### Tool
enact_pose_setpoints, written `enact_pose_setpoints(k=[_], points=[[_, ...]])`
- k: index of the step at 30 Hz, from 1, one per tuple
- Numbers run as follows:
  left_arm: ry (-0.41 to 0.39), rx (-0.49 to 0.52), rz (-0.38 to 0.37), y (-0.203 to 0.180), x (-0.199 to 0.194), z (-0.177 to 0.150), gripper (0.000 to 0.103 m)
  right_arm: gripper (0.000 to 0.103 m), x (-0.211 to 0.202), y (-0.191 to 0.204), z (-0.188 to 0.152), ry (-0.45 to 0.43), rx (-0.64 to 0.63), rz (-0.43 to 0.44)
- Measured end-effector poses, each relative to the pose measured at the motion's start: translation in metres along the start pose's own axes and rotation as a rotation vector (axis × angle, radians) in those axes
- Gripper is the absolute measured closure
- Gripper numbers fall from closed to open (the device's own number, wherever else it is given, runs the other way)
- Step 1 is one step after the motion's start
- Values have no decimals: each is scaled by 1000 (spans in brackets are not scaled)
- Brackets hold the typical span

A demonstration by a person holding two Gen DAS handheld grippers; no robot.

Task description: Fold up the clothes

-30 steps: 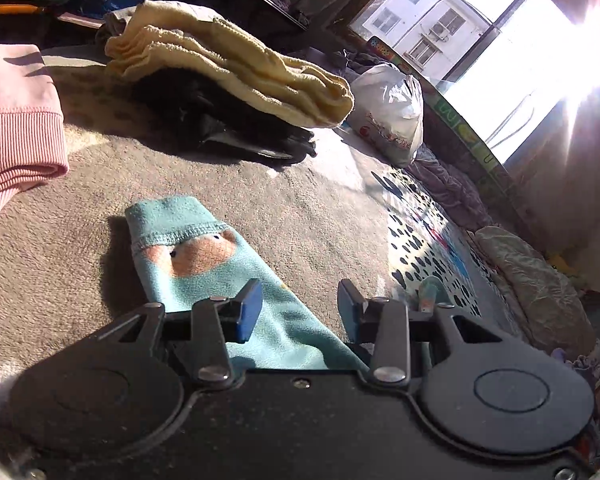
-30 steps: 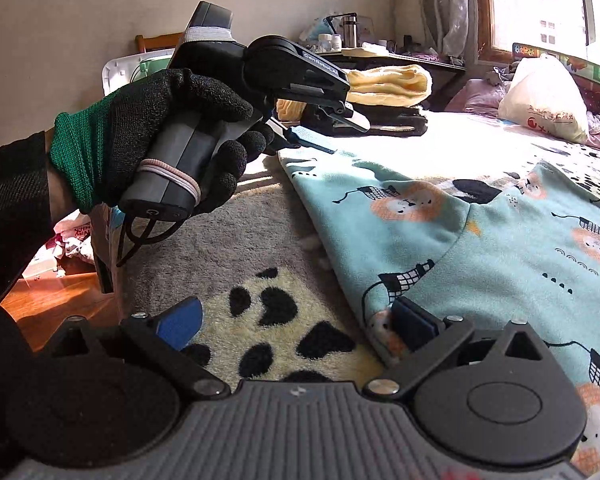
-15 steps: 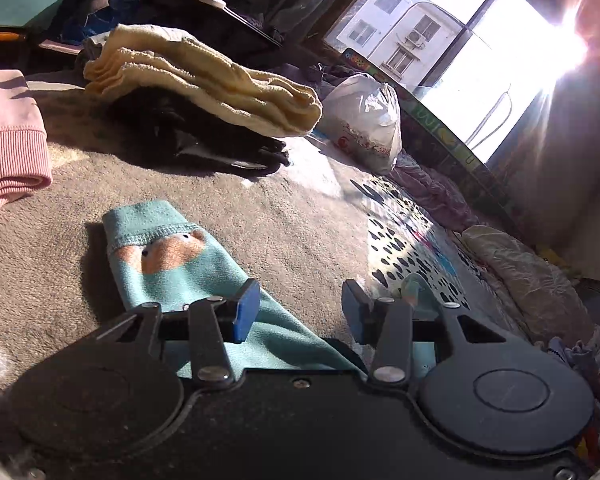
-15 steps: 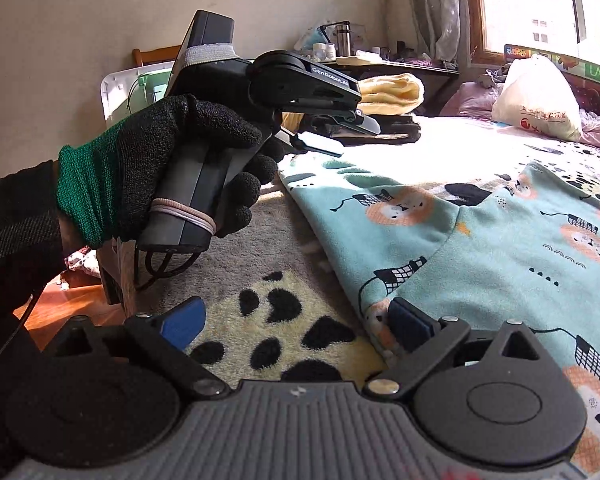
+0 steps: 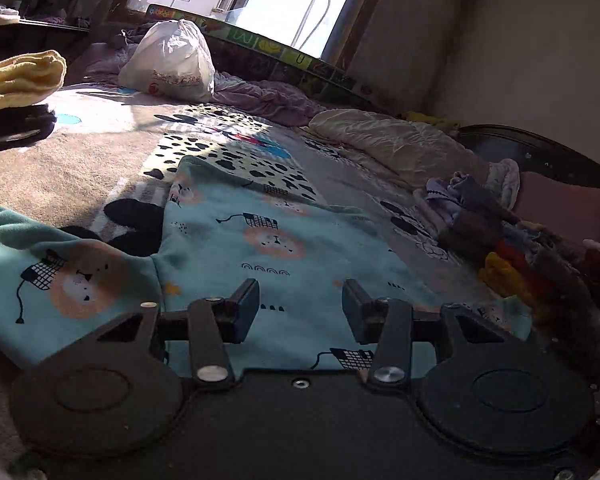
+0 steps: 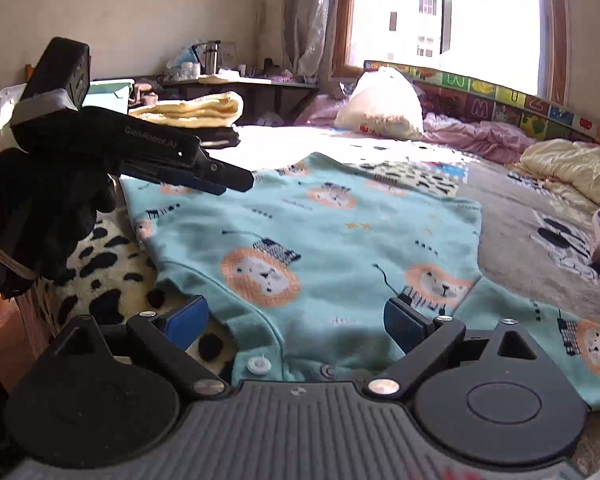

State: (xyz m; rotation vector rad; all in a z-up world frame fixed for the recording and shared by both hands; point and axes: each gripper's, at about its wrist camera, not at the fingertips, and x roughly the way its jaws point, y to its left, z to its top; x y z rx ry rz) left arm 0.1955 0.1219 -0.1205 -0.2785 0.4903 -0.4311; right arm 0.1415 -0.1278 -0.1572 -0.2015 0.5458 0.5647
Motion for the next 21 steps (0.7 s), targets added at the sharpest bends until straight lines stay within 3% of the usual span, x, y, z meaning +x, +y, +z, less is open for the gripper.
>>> enact_pose_setpoints(k=[3,6,7,9,11,12,14,17,18,20,21], points=[[177,130,84,-31,25,-33,58,7,-10,-5,-13,-1,-64,8],[99,300,148,-66,16,-50,58,9,-22,-5,-16,-42,-63,-16],[70,275,122,-70,11,-51,58,8,-24,-5,-18,-64,-59,-17],[91,255,105,-79,12,-60,53,8,-14,-9,-21,5,-20,-8],[161,341,170,-88,24,-78,49,11,-16,-24,-24,21,107,32],[136,411,195,-96,23,-84,49,11,-20,-33,-26,11,178,52],[144,404,220,-102,17,-79,49,13,-34,-48,-28,-16,314,80],[35,331,220,-107,-5,-74,48,14,-46,-74,-43,-43,540,104],[37,326,249,-106,-4,-75,44,16,-47,-83,-49,-57,617,118],[138,211,277,-87,4,-75,42,18,-48,-97,-59,-93,767,155],[111,149,256,-80,0,-70,43,18,-48,-101,-63,-107,814,165]])
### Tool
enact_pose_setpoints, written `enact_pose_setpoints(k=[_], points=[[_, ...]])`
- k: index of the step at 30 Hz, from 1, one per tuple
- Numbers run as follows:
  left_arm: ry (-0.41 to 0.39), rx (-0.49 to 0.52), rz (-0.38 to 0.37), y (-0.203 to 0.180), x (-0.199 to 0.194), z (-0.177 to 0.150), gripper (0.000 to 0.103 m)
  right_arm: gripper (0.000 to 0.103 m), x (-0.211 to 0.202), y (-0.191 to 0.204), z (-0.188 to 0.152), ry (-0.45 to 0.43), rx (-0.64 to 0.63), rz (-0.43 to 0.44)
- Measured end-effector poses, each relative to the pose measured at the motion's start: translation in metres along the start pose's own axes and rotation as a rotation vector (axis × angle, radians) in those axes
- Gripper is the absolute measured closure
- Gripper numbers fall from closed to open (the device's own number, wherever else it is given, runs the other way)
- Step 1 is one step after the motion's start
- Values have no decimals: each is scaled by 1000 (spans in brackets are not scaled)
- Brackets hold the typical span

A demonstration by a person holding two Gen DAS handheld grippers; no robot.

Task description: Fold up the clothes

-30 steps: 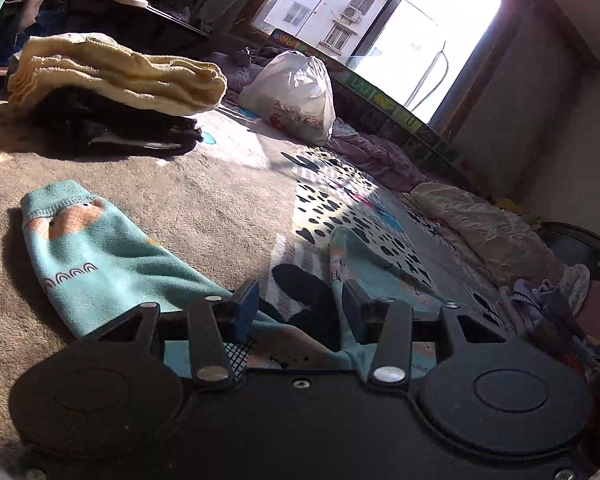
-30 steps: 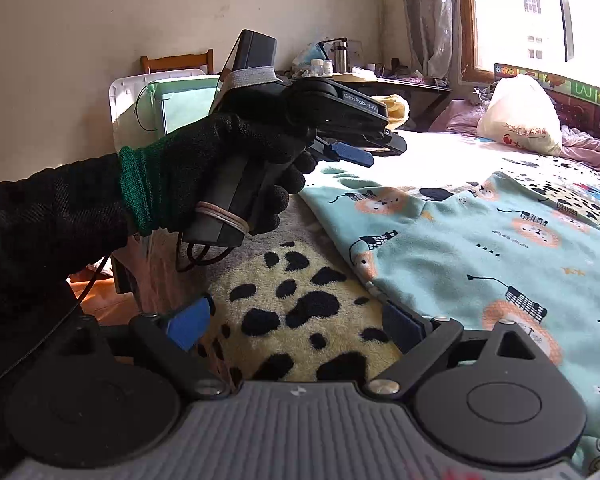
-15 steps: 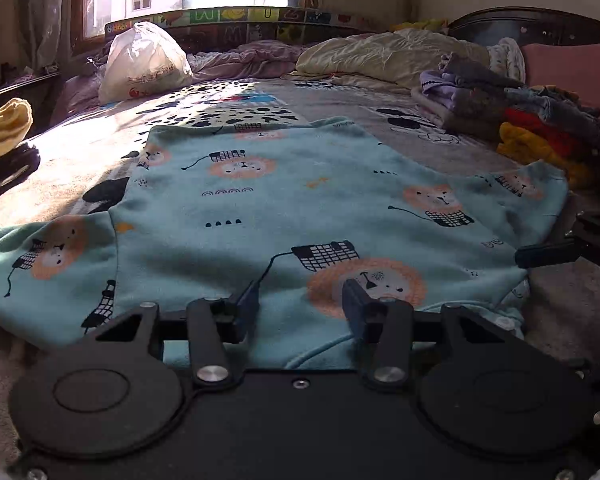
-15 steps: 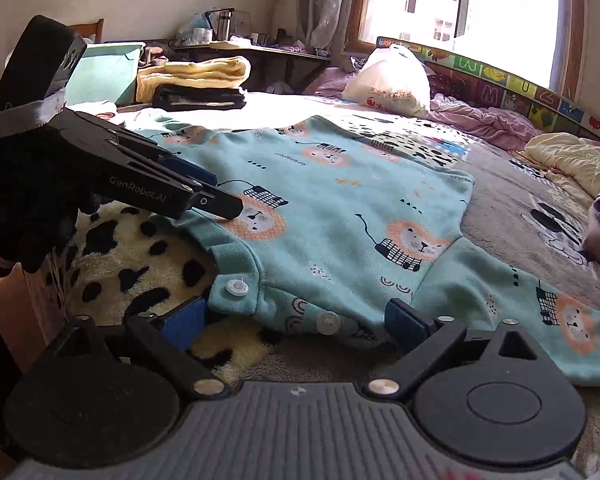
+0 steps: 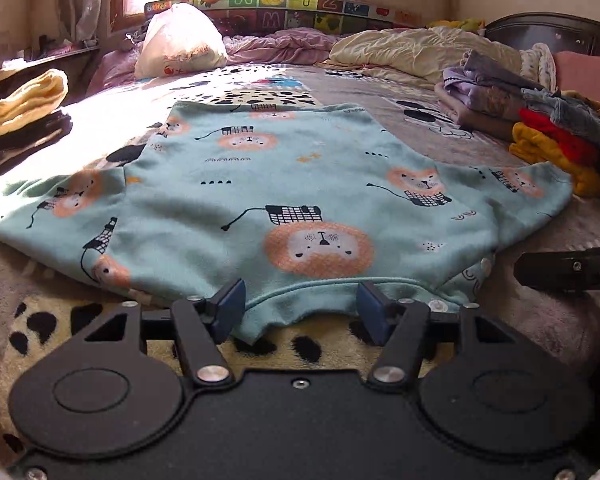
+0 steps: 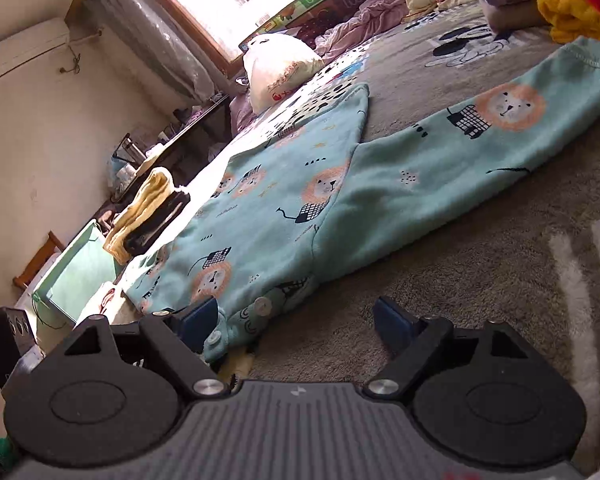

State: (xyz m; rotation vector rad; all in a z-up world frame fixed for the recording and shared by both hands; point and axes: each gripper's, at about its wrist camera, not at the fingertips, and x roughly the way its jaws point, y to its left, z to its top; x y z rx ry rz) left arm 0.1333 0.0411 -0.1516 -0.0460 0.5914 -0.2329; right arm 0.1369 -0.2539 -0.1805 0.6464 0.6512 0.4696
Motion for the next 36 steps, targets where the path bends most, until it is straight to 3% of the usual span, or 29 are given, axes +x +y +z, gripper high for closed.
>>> enact_pose_setpoints(k=[4,7,14,16,19,25,26,29,34,36], points=[[-92,-201,-62,28,-12,12,43,18,1,-13,0,-30,118,32],[-104,-307,-68,43,-9,15,43,18,6,-17,1,-45,170,50],[-128,-366,-96,35,5,27,43,25,24,-14,1,-110,199,2],[-120,-347,-103,27,10,34,43,25,28,-11,1,-121,198,-29],[-96,-310,-120,11,18,49,43,37,27,-5,2,-104,232,-99],[35,-127,-157,-38,59,105,43,38,40,-14,10,-126,223,-81],[69,-93,-158,-47,70,115,43,44,42,-18,11,-142,226,-70],[139,17,-126,-77,102,141,43,66,44,-28,10,-173,226,-65],[178,124,-77,-112,151,156,43,69,46,-24,9,-185,162,-80],[184,149,-51,-122,169,159,48,69,46,-23,10,-190,148,-85]])
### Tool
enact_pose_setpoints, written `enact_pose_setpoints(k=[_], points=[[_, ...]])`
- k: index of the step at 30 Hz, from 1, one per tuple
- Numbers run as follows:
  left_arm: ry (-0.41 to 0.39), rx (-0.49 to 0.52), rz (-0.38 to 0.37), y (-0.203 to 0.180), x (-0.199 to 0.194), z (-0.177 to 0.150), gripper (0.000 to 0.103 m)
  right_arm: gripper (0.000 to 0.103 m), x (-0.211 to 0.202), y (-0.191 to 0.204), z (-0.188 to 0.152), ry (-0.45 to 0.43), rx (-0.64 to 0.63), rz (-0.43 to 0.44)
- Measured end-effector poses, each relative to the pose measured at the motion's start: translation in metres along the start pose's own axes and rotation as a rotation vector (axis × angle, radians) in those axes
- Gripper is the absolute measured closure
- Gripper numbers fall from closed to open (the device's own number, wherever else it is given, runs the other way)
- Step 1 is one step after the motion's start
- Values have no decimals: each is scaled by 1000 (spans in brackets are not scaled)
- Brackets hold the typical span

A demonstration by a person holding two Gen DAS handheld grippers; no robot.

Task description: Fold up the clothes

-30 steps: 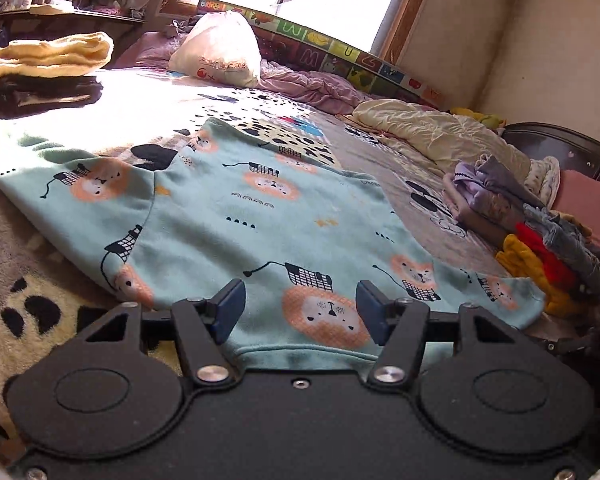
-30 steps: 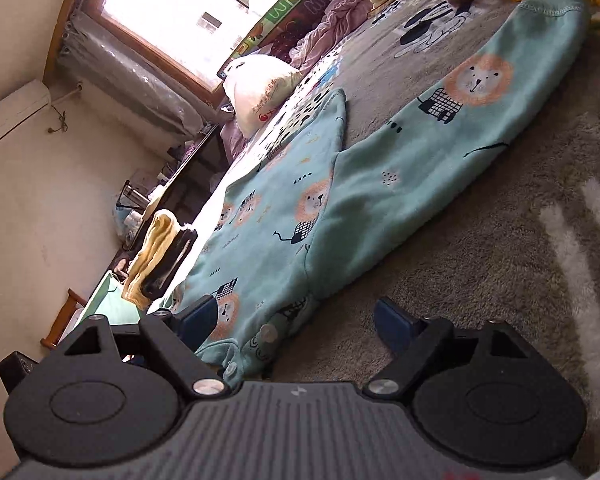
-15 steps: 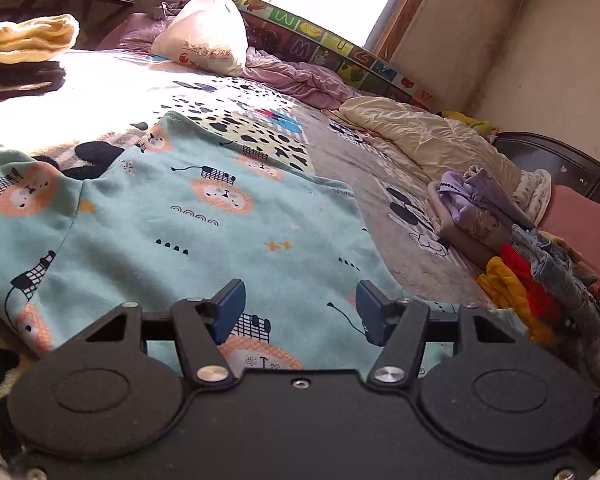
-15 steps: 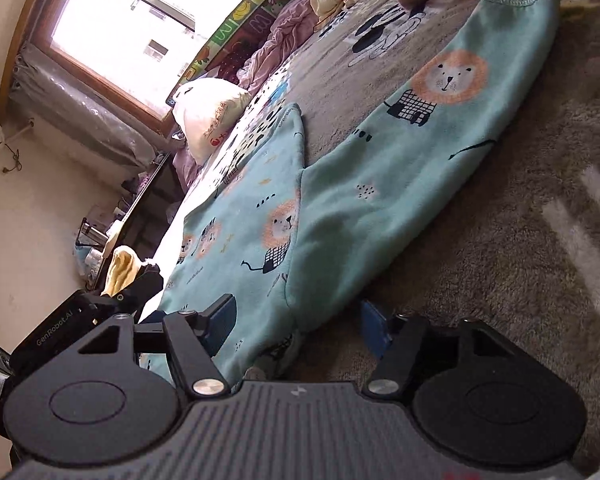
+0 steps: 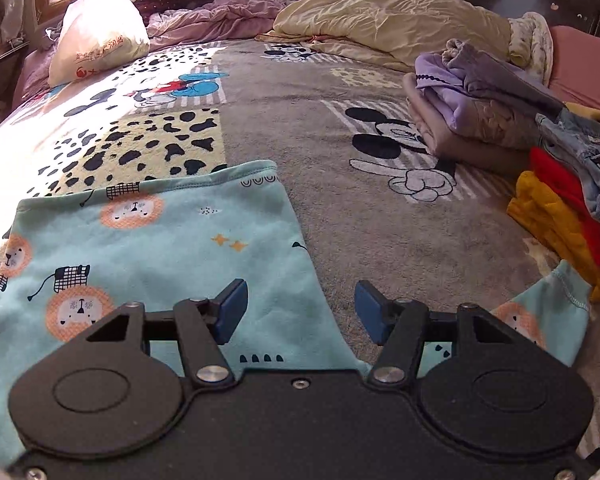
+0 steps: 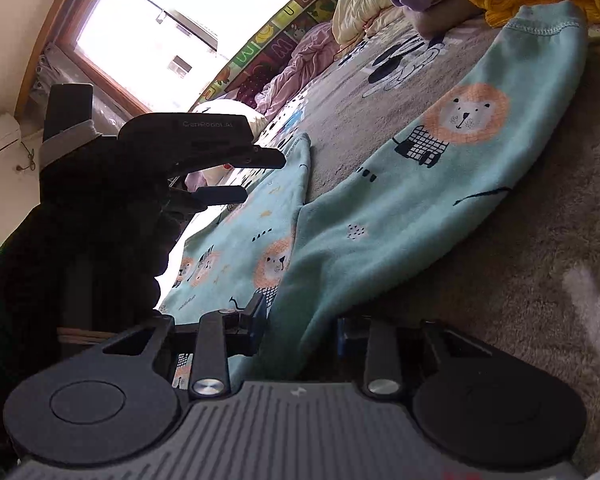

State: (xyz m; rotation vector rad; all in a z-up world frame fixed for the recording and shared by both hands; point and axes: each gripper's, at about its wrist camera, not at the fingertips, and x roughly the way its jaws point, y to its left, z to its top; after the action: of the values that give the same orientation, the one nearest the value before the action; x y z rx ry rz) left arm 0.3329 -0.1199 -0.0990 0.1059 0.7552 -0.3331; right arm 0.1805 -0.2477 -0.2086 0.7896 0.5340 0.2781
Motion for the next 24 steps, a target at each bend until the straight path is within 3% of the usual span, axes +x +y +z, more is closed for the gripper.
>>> enact_pose_setpoints(k=[8,11,13,18,24], points=[[73,85,26,-18,55,18,66,68,3,5,11,-40,-68,5],[58,130,94,-19,63,18,82,68,1,10,12,-68,-103,20],[41,122,80,-12,65,17,96,69,0,14,12,-80,-123,28],[-31,-19,-10,21,49,14,98,71,-4,28,10,-114,-210,63],[-118,-230,-126,70,22,5,98,71,-4,63,-3,-115,-447,136]])
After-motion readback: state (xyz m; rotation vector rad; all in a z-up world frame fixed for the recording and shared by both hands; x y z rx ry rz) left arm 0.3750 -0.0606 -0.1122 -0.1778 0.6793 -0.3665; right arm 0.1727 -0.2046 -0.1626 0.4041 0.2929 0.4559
